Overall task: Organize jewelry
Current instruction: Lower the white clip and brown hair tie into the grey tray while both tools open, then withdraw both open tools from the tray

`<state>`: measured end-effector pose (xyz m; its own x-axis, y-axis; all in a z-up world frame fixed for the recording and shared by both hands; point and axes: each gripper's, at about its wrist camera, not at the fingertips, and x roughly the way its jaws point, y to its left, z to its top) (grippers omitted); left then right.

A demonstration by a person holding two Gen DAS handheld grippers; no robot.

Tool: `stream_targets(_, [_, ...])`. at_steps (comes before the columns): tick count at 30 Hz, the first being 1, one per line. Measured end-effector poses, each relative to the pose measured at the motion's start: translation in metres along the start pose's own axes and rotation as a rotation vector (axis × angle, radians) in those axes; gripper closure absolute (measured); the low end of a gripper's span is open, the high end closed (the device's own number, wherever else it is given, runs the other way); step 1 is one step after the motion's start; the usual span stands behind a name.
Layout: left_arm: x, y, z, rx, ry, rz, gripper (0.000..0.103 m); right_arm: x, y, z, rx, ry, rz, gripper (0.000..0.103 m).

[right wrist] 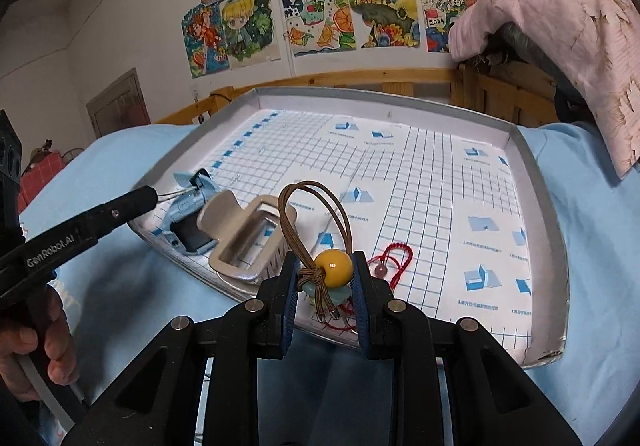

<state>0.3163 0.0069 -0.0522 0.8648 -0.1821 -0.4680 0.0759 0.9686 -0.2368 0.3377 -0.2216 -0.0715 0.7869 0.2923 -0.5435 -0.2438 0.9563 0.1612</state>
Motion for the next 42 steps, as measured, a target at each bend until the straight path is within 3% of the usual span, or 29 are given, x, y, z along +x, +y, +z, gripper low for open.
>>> stream_targets(6, [0.002, -0.003, -0.003, 0.012, 0.003, 0.016, 0.087, 0.005, -0.002, -0.003, 0.004, 0.010, -0.003, 0.078])
stream_targets(10, [0.000, -0.003, -0.003, 0.010, 0.008, 0.010, 0.085, 0.001, -0.005, -0.006, 0.017, 0.000, -0.018, 0.064])
stream_targets(12, [-0.002, -0.004, -0.003, 0.021, 0.002, 0.008, 0.071, -0.002, -0.007, -0.005, 0.023, -0.009, -0.025, 0.060])
stream_targets(15, [-0.012, -0.008, -0.003, 0.027, -0.035, -0.002, 0.032, -0.011, -0.009, -0.004, 0.028, -0.035, -0.032, 0.052])
stream_targets(16, [-0.017, -0.009, -0.003, 0.017, -0.056, 0.004, 0.027, -0.016, -0.008, -0.004, 0.025, -0.048, -0.032, 0.049])
stream_targets(20, [-0.029, -0.008, -0.001, -0.014, -0.070, 0.008, 0.025, -0.031, -0.008, -0.002, 0.009, -0.085, -0.065, 0.040])
stream_targets(25, [-0.061, -0.010, -0.003, -0.035, -0.140, 0.034, 0.000, -0.069, -0.011, -0.003, 0.022, -0.179, -0.075, 0.024])
stream_targets(29, [-0.091, -0.019, -0.006, -0.005, -0.192, 0.050, 0.000, -0.111, -0.010, -0.007, 0.022, -0.278, -0.076, 0.006])
stream_targets(31, [-0.108, -0.025, -0.011, 0.022, -0.209, 0.052, 0.000, -0.130, -0.010, -0.009, 0.024, -0.321, -0.075, 0.002])
stream_targets(42, [-0.197, -0.042, -0.046, 0.052, -0.275, 0.019, 0.000, -0.232, -0.002, -0.048, -0.012, -0.421, -0.139, 0.002])
